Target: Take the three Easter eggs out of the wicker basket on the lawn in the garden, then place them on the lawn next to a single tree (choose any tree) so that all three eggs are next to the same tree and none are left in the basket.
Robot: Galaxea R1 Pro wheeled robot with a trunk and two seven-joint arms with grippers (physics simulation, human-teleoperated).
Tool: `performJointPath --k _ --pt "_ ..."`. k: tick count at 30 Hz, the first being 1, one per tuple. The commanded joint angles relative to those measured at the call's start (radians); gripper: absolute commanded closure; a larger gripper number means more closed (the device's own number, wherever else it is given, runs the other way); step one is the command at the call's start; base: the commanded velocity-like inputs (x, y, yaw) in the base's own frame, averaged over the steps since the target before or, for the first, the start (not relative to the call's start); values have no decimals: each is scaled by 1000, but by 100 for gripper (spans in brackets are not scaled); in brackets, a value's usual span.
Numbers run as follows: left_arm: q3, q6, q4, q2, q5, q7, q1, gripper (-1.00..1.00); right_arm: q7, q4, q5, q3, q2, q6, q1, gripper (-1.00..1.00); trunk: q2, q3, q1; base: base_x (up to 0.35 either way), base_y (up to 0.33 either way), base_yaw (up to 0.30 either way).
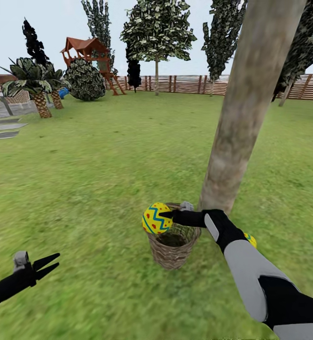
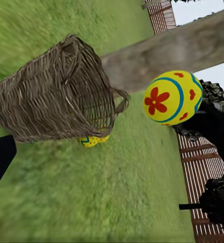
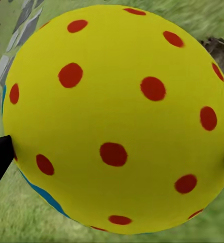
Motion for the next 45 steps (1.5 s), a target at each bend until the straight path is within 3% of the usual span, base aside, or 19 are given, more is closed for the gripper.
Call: performJointPath --k 1,6,9,11,13,15,17,20,21,26,30,45 --pt "0 7 3 -3 5 -3 0 -100 1 1 -5 -6 2 8 1 100 0 0 0 -1 0 -206" --pt "-2 9 -1 -2 7 -9 0 -100 0 15 -4 -6 -11 8 13 100 0 6 0 0 0 -219" --pt "-2 11 -12 -6 14 -17 -1 -100 3 18 -5 -6 -41 9 34 100 0 9 0 0 0 -221" --pt "-1 12 -36 -14 16 -47 -2 -100 52 19 -6 -6 -62 9 41 100 0 11 0 0 0 -222" --pt "2 10 -47 -45 19 -71 -8 -100 170 20 -7 -6 -84 9 45 100 0 14 0 0 0 -222" --pt "40 10 -47 -57 54 -72 -36 -100 187 18 -7 -6 -86 9 45 100 0 16 0 0 0 -222" --pt "63 9 -38 -74 94 -73 -46 -100 193 16 -6 -7 -111 9 45 100 0 18 0 0 0 -222" --pt "64 7 -39 -90 100 -68 -47 -100 237 14 -8 -9 -160 9 45 100 0 21 0 0 -15 -222" --pt "64 7 -40 -94 99 -67 -48 -100 242 14 -8 -9 -166 9 45 100 0 23 0 0 -148 -222" --pt "63 6 -47 -127 98 -65 -47 -100 247 13 -7 -37 -174 9 45 100 0 28 0 0 -275 -222" --pt "63 6 -42 -133 97 -65 -48 -100 249 14 -8 -44 -200 9 45 100 0 33 0 0 -295 -222" --pt "63 6 -34 -140 94 -65 -48 -100 239 18 -5 -44 -215 5 45 100 0 49 0 0 -250 -221"
